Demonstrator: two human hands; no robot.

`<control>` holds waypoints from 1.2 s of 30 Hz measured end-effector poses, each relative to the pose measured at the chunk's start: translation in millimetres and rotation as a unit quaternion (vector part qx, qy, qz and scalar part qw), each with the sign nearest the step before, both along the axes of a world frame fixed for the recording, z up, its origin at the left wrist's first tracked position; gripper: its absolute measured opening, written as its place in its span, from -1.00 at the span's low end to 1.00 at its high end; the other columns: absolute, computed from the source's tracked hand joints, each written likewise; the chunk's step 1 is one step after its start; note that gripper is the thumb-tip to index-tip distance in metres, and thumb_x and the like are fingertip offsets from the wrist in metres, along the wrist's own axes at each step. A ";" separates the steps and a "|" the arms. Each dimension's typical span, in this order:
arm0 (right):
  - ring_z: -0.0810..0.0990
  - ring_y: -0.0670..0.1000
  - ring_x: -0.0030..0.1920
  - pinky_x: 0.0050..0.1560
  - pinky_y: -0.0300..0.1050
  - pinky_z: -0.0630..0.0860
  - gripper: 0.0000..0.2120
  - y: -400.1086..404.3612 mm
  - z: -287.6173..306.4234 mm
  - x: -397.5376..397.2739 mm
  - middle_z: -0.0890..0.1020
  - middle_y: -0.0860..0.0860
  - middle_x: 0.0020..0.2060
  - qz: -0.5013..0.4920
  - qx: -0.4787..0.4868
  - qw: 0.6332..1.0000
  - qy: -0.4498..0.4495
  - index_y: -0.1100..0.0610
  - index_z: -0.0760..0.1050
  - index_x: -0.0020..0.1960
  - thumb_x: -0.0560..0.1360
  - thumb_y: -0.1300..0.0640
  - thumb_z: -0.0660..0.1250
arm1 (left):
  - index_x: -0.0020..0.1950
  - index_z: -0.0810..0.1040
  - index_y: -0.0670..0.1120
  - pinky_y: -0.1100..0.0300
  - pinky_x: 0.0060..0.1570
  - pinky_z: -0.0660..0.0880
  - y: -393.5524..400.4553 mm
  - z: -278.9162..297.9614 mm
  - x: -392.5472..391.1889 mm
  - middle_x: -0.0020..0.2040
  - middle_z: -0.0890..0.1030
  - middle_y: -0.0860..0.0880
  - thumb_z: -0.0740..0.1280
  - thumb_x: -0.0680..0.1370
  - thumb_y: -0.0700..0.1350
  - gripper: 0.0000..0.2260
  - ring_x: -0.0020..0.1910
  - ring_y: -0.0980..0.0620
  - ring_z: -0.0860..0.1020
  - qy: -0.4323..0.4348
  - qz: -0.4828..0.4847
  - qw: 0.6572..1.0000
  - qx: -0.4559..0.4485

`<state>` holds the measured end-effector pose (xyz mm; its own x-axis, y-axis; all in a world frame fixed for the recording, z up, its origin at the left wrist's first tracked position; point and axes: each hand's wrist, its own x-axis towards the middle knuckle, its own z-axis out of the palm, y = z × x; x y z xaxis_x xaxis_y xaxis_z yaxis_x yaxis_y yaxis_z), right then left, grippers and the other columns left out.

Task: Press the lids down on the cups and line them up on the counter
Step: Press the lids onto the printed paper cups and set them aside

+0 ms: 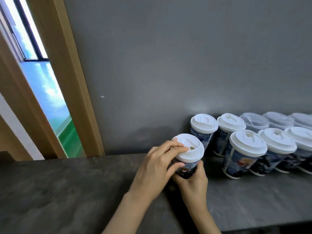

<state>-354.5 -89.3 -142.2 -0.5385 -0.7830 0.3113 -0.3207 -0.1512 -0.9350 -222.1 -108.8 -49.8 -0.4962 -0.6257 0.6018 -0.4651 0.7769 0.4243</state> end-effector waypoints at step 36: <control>0.53 0.32 -0.01 0.00 0.27 0.50 -0.47 20.6 0.8 -63.2 0.43 0.11 -0.11 -0.155 0.047 0.985 0.068 0.21 0.37 -0.02 0.18 0.36 0.62 | 0.19 0.56 -0.06 0.21 0.23 0.41 11.2 -19.7 -98.6 0.17 0.51 0.09 0.32 0.58 -0.05 -0.79 0.19 0.10 0.50 0.103 0.068 0.989 -0.082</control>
